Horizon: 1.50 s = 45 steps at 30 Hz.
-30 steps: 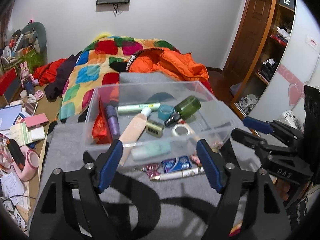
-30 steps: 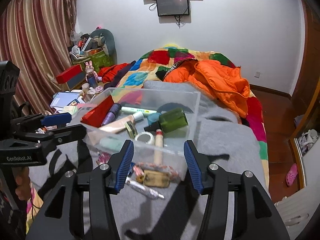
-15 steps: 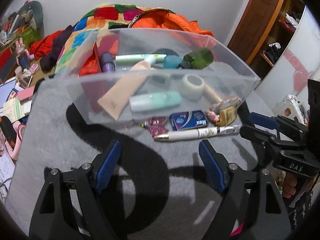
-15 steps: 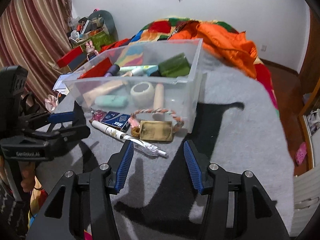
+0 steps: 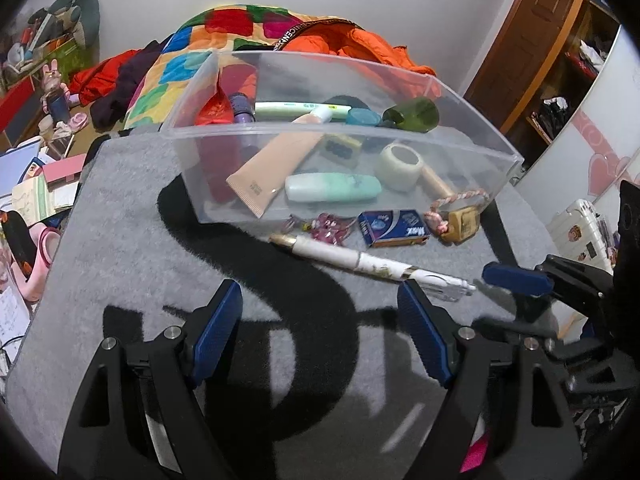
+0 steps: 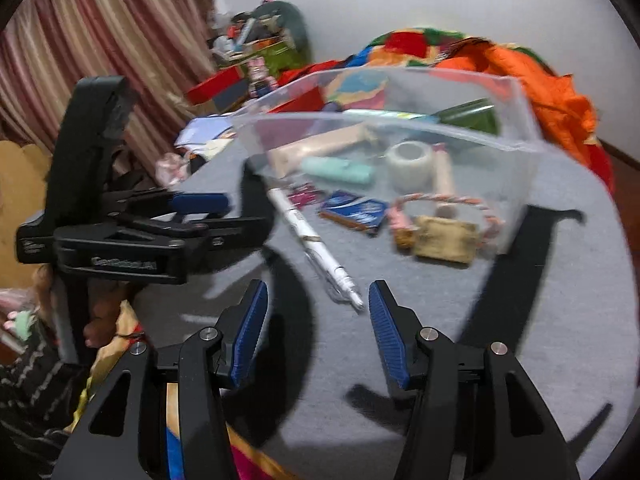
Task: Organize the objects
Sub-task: 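Grasp the beige pouch with the right tool while the left tool grasps the white pen, then carry the beige pouch into the box and release while the left tool drops the pen in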
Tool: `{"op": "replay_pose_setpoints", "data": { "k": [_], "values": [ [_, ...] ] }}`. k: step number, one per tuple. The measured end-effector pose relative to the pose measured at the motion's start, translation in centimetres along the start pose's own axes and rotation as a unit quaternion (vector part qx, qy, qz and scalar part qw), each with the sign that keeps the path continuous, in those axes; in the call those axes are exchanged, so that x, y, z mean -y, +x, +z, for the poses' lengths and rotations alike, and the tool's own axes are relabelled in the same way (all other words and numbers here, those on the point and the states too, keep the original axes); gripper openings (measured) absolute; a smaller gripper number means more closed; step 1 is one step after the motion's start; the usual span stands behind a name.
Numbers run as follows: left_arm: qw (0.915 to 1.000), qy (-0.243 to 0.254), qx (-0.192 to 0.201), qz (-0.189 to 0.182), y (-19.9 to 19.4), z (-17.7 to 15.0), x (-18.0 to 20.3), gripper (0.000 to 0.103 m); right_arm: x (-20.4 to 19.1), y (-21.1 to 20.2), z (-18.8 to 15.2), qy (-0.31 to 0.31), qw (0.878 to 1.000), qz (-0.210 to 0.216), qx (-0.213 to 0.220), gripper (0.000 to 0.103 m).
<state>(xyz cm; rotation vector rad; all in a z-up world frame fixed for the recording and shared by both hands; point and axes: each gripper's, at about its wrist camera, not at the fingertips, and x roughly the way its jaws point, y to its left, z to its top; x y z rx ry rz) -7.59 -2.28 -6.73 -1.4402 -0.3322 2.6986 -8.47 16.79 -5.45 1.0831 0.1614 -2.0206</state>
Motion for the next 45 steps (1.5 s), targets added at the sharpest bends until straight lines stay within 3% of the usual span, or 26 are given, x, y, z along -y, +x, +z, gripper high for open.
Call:
{"op": "replay_pose_setpoints", "data": {
  "k": [5, 10, 15, 21, 28, 31, 39, 42, 45],
  "values": [
    [0.9998, -0.02, 0.001, -0.009, 1.0, 1.5, 1.9, 0.085, 3.2, -1.1, 0.6, 0.052, 0.997, -0.052, 0.017, 0.05],
    [0.9991, -0.021, -0.011, 0.035, 3.1, 2.3, 3.8, 0.085, 5.3, -1.3, 1.6, 0.087, 0.989, -0.114, 0.027, 0.05],
    [0.9966, 0.001, -0.011, 0.082, 3.7, 1.2, 4.1, 0.085, 4.7, -0.5, 2.4, 0.071, 0.989, -0.13, 0.025, 0.05],
    [0.9963, 0.026, -0.007, 0.082, 2.3, -0.3, 3.0, 0.084, 3.8, 1.2, 3.0, 0.051, 0.989, -0.14, 0.009, 0.05],
    [0.9971, 0.046, 0.0, 0.062, 0.1, -2.1, 1.1, 0.067, 3.5, 2.6, 2.9, 0.044, 0.988, -0.147, -0.003, 0.046],
    [0.9973, 0.044, 0.003, 0.059, -0.3, -2.4, 0.4, 0.058, 3.3, 2.4, 2.7, 0.039, 0.988, -0.149, 0.004, 0.037],
    [0.9972, 0.038, 0.01, 0.063, 0.6, -1.6, 0.9, 0.043, 2.8, 1.0, 1.8, 0.048, 0.99, -0.131, 0.016, 0.037],
    [0.9955, 0.055, 0.02, 0.074, 0.9, -1.6, 1.6, 0.034, 2.5, 0.5, 1.5, 0.049, 0.991, -0.124, 0.02, 0.037],
    [0.9934, 0.082, 0.025, 0.076, 0.6, -2.3, 2.5, 0.018, 2.2, 0.1, 1.3, 0.05, 0.991, -0.12, 0.024, 0.037]
  ]
}}
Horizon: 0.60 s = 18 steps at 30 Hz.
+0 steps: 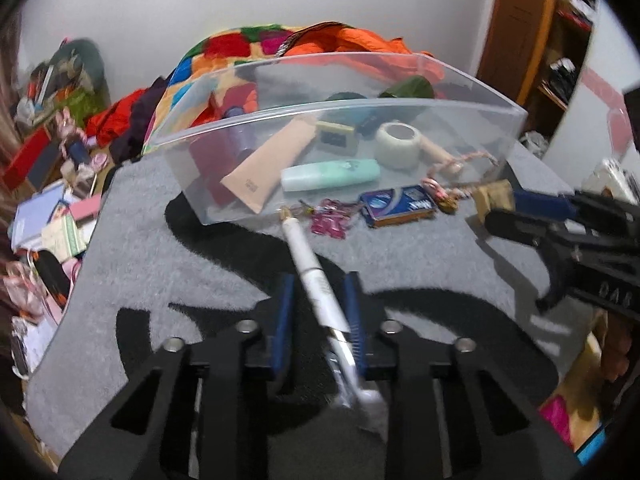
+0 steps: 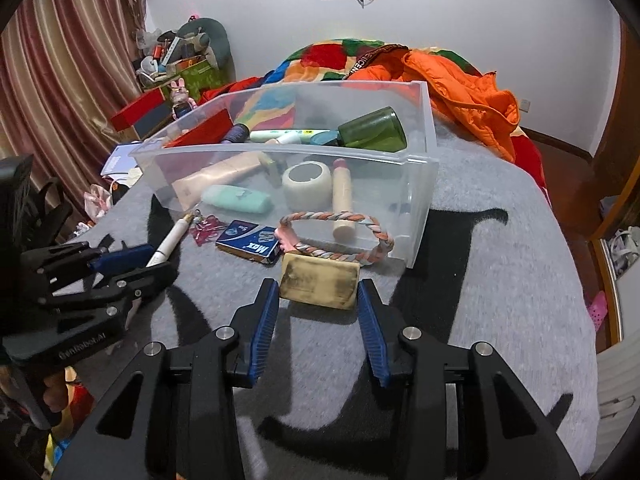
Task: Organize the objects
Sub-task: 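Carry the beige pouch into the box and release while the left tool drops the pen in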
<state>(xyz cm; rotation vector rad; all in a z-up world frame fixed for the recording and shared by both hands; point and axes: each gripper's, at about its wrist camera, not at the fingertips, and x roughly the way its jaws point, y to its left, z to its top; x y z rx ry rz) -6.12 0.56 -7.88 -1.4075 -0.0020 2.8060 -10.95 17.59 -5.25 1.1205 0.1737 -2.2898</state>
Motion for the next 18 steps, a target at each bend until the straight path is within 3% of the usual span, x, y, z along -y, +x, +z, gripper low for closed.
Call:
{"op": "replay_pose_setpoints", "data": {
  "k": [2, 10, 18],
  "values": [
    [1.0, 0.008, 0.001, -0.006, -0.5, -0.5, 0.2, 0.01, -0.2, -0.3, -0.1, 0.0, 1.0, 0.003, 0.003, 0.037],
    [0.9995, -0.018, 0.007, -0.026, -2.5, -1.5, -0.9, 0.01, -1.4, -1.7, 0.0, -0.005, 1.0, 0.017, 0.019, 0.037],
    [0.9974, -0.038, 0.045, -0.043, -5.4, -0.4, -1.5, 0.01, -2.7, -3.7, 1.0, -0.017, 0.998, 0.027, 0.048, 0.037]
  ]
}}
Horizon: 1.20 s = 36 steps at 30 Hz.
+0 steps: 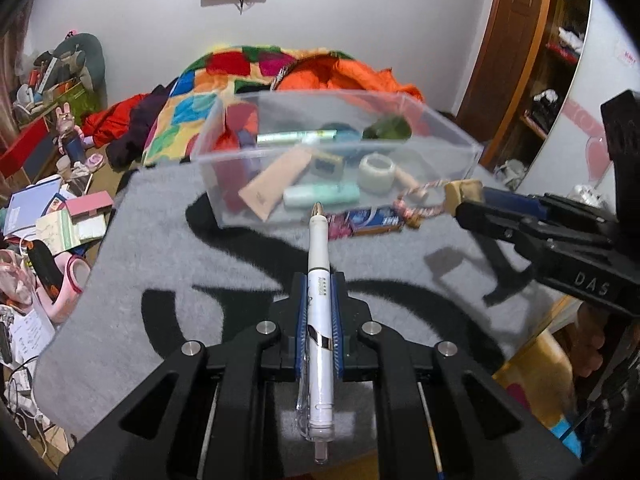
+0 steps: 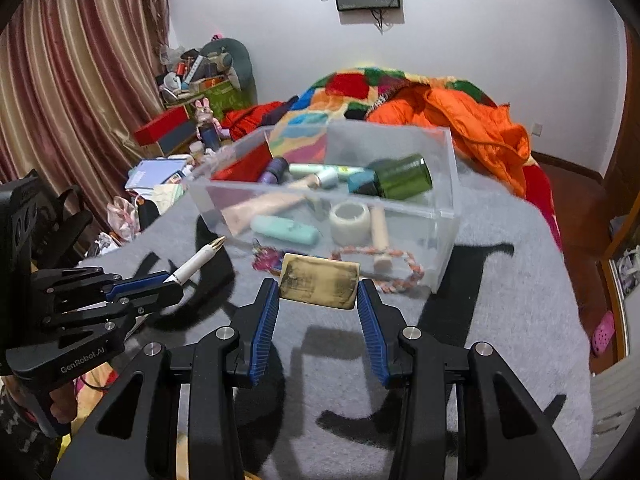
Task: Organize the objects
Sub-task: 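Carry the beige pouch into the box and release while the left tool drops the pen in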
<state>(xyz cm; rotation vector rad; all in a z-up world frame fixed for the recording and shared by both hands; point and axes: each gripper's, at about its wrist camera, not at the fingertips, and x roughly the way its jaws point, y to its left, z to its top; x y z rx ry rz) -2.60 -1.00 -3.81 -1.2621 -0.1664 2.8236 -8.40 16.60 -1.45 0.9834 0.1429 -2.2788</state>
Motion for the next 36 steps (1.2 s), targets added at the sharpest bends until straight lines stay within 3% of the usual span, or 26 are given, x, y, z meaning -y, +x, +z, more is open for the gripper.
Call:
{"op": "replay_pose_setpoints", "data": {
  "k": [18, 29, 36],
  "values": [
    [0.998, -0.001, 0.064, 0.001, -1.3, 6.3, -0.4, 0.01, 1.1, -0.8, 5.2, 0.008, 0.999, -0.015, 0.052, 0.037],
    [0.9978, -0.006, 0.063, -0.017, 1.6, 9.6, -0.2, 0.01, 2.9, 1.4, 7.3, 0.016, 0.998, -0.028, 0.048, 0.037],
    [0.9982, -0.019, 0.041, -0.04, 4.3, 11.0, -0.6, 0.01, 3.8, 3.8, 7.3, 0.019, 0.999, -0.032, 0.027, 0.037]
  ]
}}
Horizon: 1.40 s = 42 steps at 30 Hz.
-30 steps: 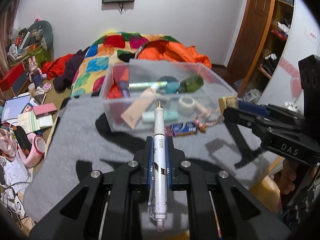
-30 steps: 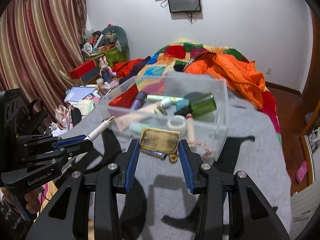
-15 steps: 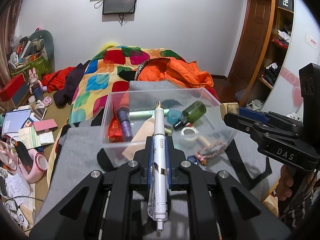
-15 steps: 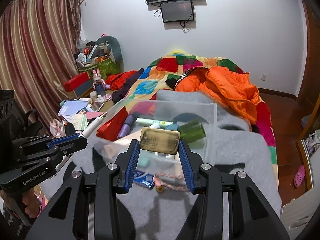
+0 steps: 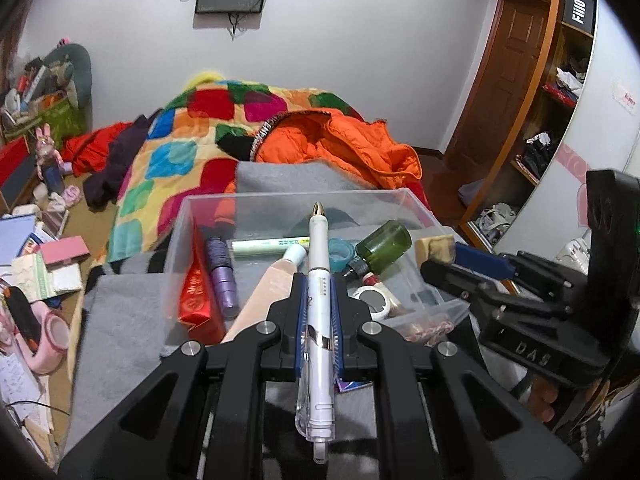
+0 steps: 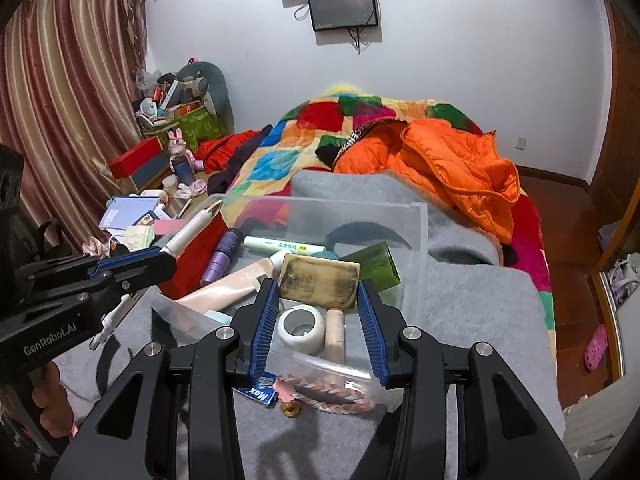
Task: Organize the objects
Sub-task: 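Carry the beige pouch into the box and release while the left tool drops the pen in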
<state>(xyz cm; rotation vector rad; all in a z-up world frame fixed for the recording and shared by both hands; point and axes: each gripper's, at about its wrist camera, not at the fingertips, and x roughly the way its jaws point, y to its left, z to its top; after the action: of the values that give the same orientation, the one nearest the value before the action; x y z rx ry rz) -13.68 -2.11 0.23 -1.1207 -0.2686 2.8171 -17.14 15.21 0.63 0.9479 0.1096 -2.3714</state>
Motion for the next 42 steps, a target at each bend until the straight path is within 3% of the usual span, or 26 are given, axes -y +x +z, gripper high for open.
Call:
{"op": "replay_pose_setpoints", "data": {
  "k": [15, 30, 34, 37, 42],
  "values": [
    [0.9984, -0.011, -0.051, -0.021, 4.5, 0.5, -0.4, 0.01, 0.0, 3.1, -0.4, -0.013, 0.999, -0.011, -0.033, 0.037],
    [0.9995, 0.002, -0.031, 0.003, 2.2, 0.5, 0.2, 0.012, -0.2, 1.6, -0.4, -0.011, 1.0, -0.002, -0.027, 0.038],
    [0.9996, 0.006, -0.016, 0.02, 0.9, 0.3, 0.3, 0.028, 0.1, 0.3, -0.4, -0.007, 1.0, 0.0, -0.016, 0.039],
    [0.9995, 0.009, -0.008, 0.028, 0.0, 0.0, 0.5, 0.032, 0.2, -0.6, -0.5, -0.006, 1.0, -0.002, -0.009, 0.041],
    [0.999, 0.012, 0.004, 0.043, -1.5, -0.6, 0.7, 0.049, 0.4, -2.0, -1.0, -0.007, 1.0, -0.009, -0.002, 0.046]
  ]
}}
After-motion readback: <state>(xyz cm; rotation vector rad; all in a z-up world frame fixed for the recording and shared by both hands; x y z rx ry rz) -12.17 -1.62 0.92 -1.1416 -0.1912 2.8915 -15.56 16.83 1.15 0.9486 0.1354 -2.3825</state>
